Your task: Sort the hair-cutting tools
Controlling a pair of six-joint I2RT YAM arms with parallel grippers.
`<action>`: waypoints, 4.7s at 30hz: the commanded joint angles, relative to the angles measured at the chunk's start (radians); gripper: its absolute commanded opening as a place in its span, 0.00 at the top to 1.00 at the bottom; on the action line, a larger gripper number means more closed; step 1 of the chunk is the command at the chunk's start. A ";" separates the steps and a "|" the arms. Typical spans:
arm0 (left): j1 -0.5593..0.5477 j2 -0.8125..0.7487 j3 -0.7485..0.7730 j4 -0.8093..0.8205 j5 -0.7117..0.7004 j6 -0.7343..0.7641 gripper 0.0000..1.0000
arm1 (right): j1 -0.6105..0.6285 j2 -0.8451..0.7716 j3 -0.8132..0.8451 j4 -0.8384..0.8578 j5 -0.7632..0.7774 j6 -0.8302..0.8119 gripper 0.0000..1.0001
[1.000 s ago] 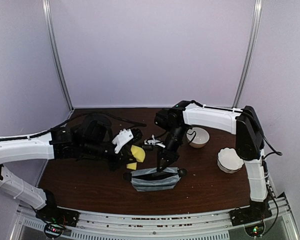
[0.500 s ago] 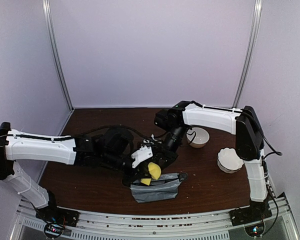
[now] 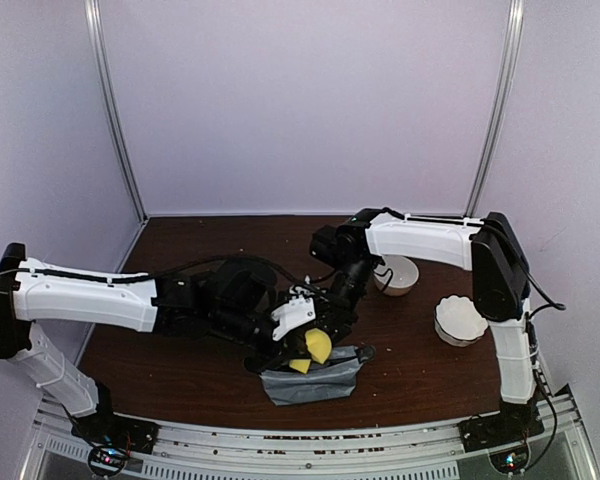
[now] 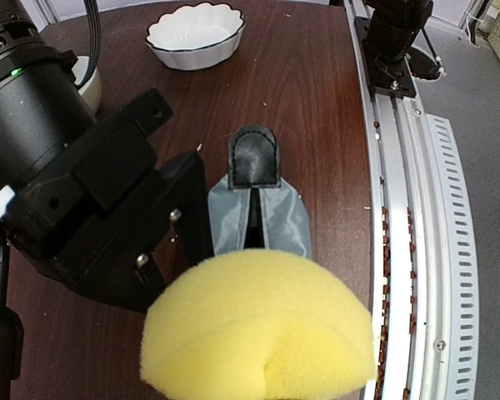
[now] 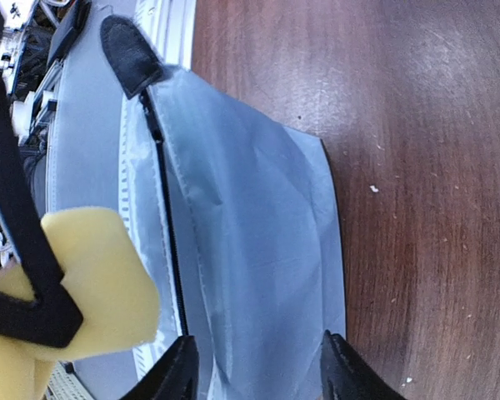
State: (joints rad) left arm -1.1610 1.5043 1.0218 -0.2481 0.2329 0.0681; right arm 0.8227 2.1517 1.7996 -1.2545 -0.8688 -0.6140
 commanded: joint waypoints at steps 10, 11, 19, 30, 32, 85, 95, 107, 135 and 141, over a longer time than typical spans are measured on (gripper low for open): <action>-0.009 0.070 0.042 0.037 0.000 0.038 1.00 | -0.001 0.017 0.008 0.076 0.042 0.094 0.89; -0.009 0.076 0.043 0.039 0.000 0.043 1.00 | -0.002 0.018 0.010 0.072 0.039 0.092 0.92; -0.008 0.164 0.107 0.012 -0.070 0.089 1.00 | -0.004 0.056 0.046 -0.041 -0.079 0.016 0.98; -0.009 0.226 0.124 -0.078 -0.104 0.164 1.00 | -0.016 0.071 0.075 -0.097 -0.131 -0.024 0.98; -0.009 0.226 0.115 -0.091 -0.108 0.161 1.00 | -0.024 0.075 0.084 -0.096 -0.140 -0.018 0.99; -0.039 0.311 0.236 -0.318 -0.315 -0.068 1.00 | -0.169 -0.278 -0.327 0.210 -0.044 0.334 0.42; -0.039 0.300 0.219 -0.299 -0.309 -0.076 0.99 | -0.129 -0.212 -0.303 0.201 -0.127 0.368 0.54; -0.038 0.285 0.212 -0.298 -0.332 -0.068 0.99 | -0.121 -0.235 -0.328 0.184 -0.171 0.366 0.35; -0.037 0.218 0.150 -0.205 -0.362 0.026 1.00 | -0.119 -0.311 -0.346 0.214 -0.047 0.400 1.00; -0.037 0.226 0.149 -0.198 -0.374 0.043 1.00 | -0.112 -0.334 -0.360 0.185 -0.131 0.363 0.37</action>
State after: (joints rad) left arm -1.2049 1.7508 1.1820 -0.4908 -0.1356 0.1001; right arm 0.7048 1.8591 1.4525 -1.0496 -0.9367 -0.2211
